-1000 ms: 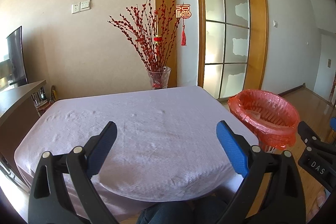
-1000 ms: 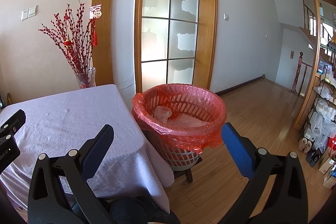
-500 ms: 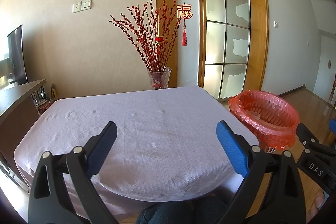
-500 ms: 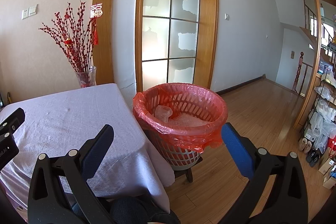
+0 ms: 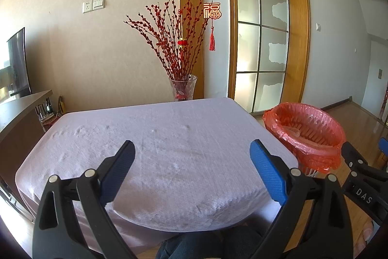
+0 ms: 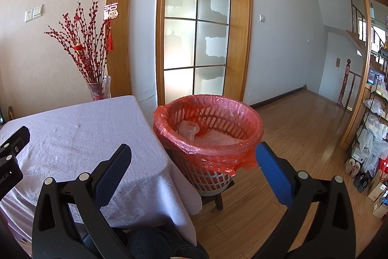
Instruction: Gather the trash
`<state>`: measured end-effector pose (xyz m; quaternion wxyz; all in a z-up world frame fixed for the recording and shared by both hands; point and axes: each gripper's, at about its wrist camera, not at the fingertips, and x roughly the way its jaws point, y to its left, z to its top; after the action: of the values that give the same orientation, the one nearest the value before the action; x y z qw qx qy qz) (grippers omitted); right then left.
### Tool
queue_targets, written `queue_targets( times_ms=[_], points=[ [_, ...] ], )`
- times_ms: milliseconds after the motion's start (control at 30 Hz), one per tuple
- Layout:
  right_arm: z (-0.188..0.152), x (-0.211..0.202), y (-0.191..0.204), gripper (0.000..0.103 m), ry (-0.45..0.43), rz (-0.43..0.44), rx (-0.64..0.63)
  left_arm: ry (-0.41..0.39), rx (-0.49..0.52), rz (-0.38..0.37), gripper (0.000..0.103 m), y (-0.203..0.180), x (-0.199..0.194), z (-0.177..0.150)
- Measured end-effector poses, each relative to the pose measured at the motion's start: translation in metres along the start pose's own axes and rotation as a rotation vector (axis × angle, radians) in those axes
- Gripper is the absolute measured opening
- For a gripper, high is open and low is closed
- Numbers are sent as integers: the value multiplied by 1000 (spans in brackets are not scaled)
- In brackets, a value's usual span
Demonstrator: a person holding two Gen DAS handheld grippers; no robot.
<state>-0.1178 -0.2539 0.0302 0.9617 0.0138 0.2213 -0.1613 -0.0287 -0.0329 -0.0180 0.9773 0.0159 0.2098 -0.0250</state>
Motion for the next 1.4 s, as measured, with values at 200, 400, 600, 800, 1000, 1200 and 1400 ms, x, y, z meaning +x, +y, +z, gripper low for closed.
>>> queue_targets(
  times_ms=[200,400,600,800,1000,1200,1400],
  points=[
    [0,0,1,101,0,0,1,4,-3,0,94,0,1,0],
    [0,0,1,101,0,-1,0,10,-10,-3,94,0,2,0],
    [0,1,1,101,4,0,2,9,-9,1,95,0,1,-2],
    [0,1,1,101,4,0,2,12,-10,0,95,-1,1,-2],
    [-1,2,1,101,6,1,1,13,-9,1,95,-1,1,-3],
    [-1,2,1,101,6,1,3,13,-9,1,95,-1,1,-3],
    [-4,3,0,101,11,2,7,16,-9,-1,95,0,2,-4]
  ],
)
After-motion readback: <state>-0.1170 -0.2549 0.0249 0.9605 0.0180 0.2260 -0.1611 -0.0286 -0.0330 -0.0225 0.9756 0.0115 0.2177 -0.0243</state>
